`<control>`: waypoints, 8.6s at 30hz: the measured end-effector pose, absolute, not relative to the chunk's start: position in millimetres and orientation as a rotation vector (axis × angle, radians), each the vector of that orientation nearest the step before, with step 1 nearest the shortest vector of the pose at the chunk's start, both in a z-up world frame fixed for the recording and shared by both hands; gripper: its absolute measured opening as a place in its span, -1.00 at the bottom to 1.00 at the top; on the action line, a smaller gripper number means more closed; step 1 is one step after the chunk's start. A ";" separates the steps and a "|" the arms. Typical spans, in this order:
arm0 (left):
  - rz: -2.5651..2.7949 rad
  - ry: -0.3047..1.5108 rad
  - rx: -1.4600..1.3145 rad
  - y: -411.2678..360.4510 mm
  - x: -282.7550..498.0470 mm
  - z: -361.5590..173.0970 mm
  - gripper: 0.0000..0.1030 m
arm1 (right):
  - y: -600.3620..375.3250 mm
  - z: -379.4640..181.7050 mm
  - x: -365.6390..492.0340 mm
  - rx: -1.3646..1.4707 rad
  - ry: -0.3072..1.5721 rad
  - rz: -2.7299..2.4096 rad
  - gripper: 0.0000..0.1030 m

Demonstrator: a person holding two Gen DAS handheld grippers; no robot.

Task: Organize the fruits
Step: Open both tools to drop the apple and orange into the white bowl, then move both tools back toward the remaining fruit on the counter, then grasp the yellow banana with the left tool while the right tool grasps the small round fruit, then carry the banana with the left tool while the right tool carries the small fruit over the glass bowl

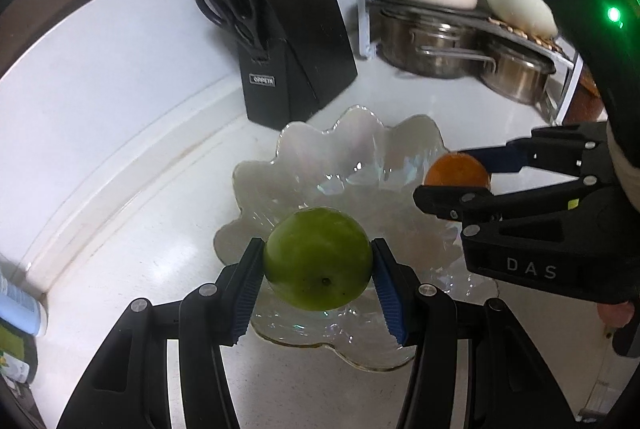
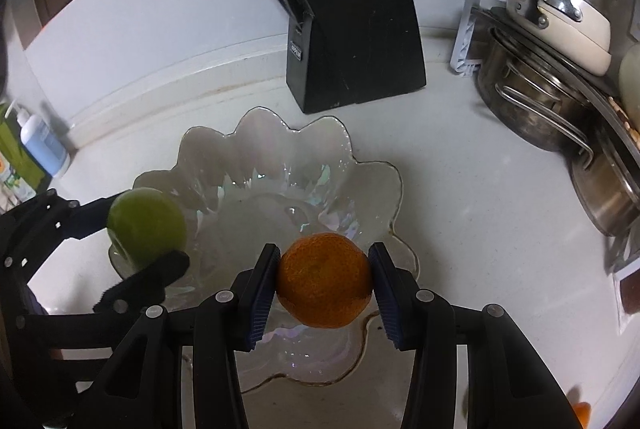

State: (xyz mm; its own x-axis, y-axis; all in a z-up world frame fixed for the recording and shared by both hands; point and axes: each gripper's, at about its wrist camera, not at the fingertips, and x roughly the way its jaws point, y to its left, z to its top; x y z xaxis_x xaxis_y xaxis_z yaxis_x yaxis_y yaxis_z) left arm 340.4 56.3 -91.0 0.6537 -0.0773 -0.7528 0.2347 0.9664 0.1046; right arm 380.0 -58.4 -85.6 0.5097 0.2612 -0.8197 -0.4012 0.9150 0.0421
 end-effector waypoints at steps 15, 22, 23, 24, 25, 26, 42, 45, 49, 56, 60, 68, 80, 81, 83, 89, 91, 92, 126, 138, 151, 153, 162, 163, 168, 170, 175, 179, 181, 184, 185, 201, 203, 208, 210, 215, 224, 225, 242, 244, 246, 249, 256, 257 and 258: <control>-0.176 0.883 0.221 56.2 343.5 -100.9 0.19 | -53.9 -93.7 379.7 -0.203 0.987 0.406 -0.08; -0.105 0.849 0.243 60.8 336.7 -87.3 0.27 | -60.6 -78.9 375.0 -0.189 0.928 0.352 0.02; -0.093 0.846 0.244 61.0 335.5 -85.2 0.28 | -62.1 -74.6 372.0 -0.186 0.911 0.343 0.02; -0.082 0.839 0.245 60.8 333.1 -82.7 0.31 | -63.6 -71.4 369.3 -0.183 0.897 0.335 0.02; -0.075 0.827 0.244 60.3 330.1 -79.4 0.33 | -65.0 -68.5 366.9 -0.182 0.886 0.327 0.03; -0.067 0.816 0.244 59.6 326.7 -75.9 0.38 | -67.3 -64.5 363.3 -0.177 0.871 0.314 0.06; -0.064 0.596 0.216 28.3 268.0 -5.0 0.64 | -125.2 -5.4 289.8 -0.048 0.666 0.129 0.22; -0.111 0.562 0.202 17.5 258.5 6.1 0.65 | -141.5 7.7 272.1 -0.035 0.621 0.088 0.33; -0.168 0.515 0.212 -2.1 244.3 18.2 0.70 | -166.1 22.7 246.9 -0.016 0.569 0.024 0.38; -0.250 0.451 0.255 -40.9 220.2 27.9 0.74 | -208.5 33.8 209.8 0.009 0.529 -0.092 0.44; -0.303 0.436 0.256 -60.0 208.0 30.9 0.74 | -232.2 35.8 191.8 0.030 0.525 -0.148 0.44; -0.391 0.410 0.258 -95.4 186.6 34.6 0.75 | -271.7 36.1 159.3 0.078 0.513 -0.237 0.44; -0.495 0.438 0.253 -138.9 173.3 27.0 0.75 | -314.3 36.3 125.3 0.101 0.500 -0.335 0.44; -0.500 0.442 0.254 -142.5 172.3 25.6 0.75 | -317.3 35.8 123.4 0.099 0.499 -0.341 0.44; -0.512 0.450 0.256 -148.7 170.5 22.6 0.75 | -321.1 34.5 120.6 0.096 0.497 -0.350 0.44; -0.531 0.479 0.269 -167.3 168.3 12.2 0.75 | -339.1 24.4 115.1 0.104 0.526 -0.371 0.44; -0.531 0.494 0.273 -172.0 168.6 6.9 0.75 | -345.3 18.9 115.5 0.111 0.545 -0.373 0.44; -0.530 0.505 0.275 -174.7 168.9 3.7 0.75 | -347.7 16.5 115.7 0.114 0.553 -0.374 0.44; -0.472 0.706 0.303 -189.8 187.5 -80.0 0.74 | -359.3 -94.0 150.0 0.140 0.868 -0.224 0.42; -0.497 0.781 0.233 -206.5 221.5 -91.2 0.66 | -365.2 -114.7 167.1 0.164 0.916 -0.165 0.35; -0.511 0.874 0.203 -227.8 245.4 -110.5 0.58 | -373.0 -127.5 175.7 0.208 0.933 -0.151 0.16; -0.509 0.880 0.199 -229.5 248.6 -111.9 0.57 | -374.1 -128.0 177.4 0.214 0.932 -0.146 0.11; -0.506 0.901 0.192 -238.7 259.2 -117.0 0.48 | -376.4 -129.9 182.9 0.234 0.921 -0.127 0.03; -0.506 0.905 0.192 -239.8 260.4 -117.8 0.46 | -376.9 -129.9 183.5 0.236 0.920 -0.125 0.03; -0.500 0.913 0.184 -240.8 264.8 -121.8 0.41 | -376.1 -130.4 187.1 0.249 0.917 -0.112 -0.06; -0.498 0.919 0.181 -241.3 267.3 -122.8 0.33 | -375.5 -130.3 187.4 0.244 0.910 -0.116 -0.06; -0.496 0.944 0.181 -238.3 269.7 -127.3 0.18 | -379.8 -132.1 192.5 0.284 0.906 -0.108 -0.09; -0.495 0.959 0.181 -233.5 268.8 -129.8 0.15 | -380.5 -133.1 195.1 0.303 0.907 -0.104 -0.14; -0.497 0.955 0.191 -234.0 268.3 -129.2 0.14 | -379.0 -133.2 195.5 0.293 0.905 -0.102 -0.15; -0.508 0.956 0.196 -237.7 269.2 -129.9 0.09 | -379.9 -134.6 196.8 0.299 0.903 -0.097 -0.18; -0.513 0.961 0.193 -238.4 269.8 -129.9 0.06 | -381.5 -135.9 197.6 0.306 0.908 -0.099 -0.18; -0.564 0.945 0.209 -240.2 263.0 -126.8 -0.50 | -381.7 -139.2 193.2 0.346 0.908 -0.085 -0.56; -0.568 0.940 0.213 -238.7 261.4 -126.6 -0.52 | -381.6 -136.9 191.0 0.336 0.903 -0.095 -0.56; -0.584 0.944 0.217 -234.8 255.9 -126.6 -0.52 | -379.1 -129.9 184.2 0.321 0.888 -0.101 -0.56; -0.583 0.942 0.229 -235.5 254.0 -127.1 -0.52 | -376.7 -126.9 181.8 0.310 0.881 -0.101 -0.56; -0.585 0.953 0.263 -240.8 256.1 -128.3 -0.46 | -375.5 -127.6 181.5 0.318 0.885 -0.095 -0.56; -0.583 0.974 0.292 -251.5 260.6 -137.1 -0.42 | -377.5 -128.8 181.5 0.331 0.889 -0.105 -0.56; -0.586 0.971 0.289 -251.3 260.4 -137.5 -0.44 | -377.5 -128.9 181.5 0.332 0.889 -0.106 -0.56; -0.574 0.858 0.214 -224.3 239.1 -104.7 -0.46 | -368.1 -104.0 168.3 0.307 0.821 -0.107 -0.56; -0.574 0.846 0.197 -220.1 237.8 -99.8 -0.46 | -366.0 -98.8 166.5 0.300 0.808 -0.105 -0.56; -0.576 0.833 0.178 -216.4 235.9 -94.8 -0.46 | -363.2 -93.5 165.2 0.293 0.796 -0.100 -0.56; -0.569 0.808 0.159 -211.3 233.4 -86.3 -0.46 | -357.9 -84.0 162.9 0.282 0.775 -0.093 -0.56; -0.555 0.754 0.120 -194.8 224.2 -61.4 -0.46 | -345.6 -63.8 160.9 0.272 0.728 -0.073 -0.56; -0.551 0.746 0.116 -192.3 222.8 -58.2 -0.46 | -343.5 -60.7 160.8 0.270 0.721 -0.068 -0.56; -0.547 0.733 0.109 -188.3 221.1 -53.0 -0.46 | -340.9 -57.2 160.9 0.267 0.713 -0.061 -0.56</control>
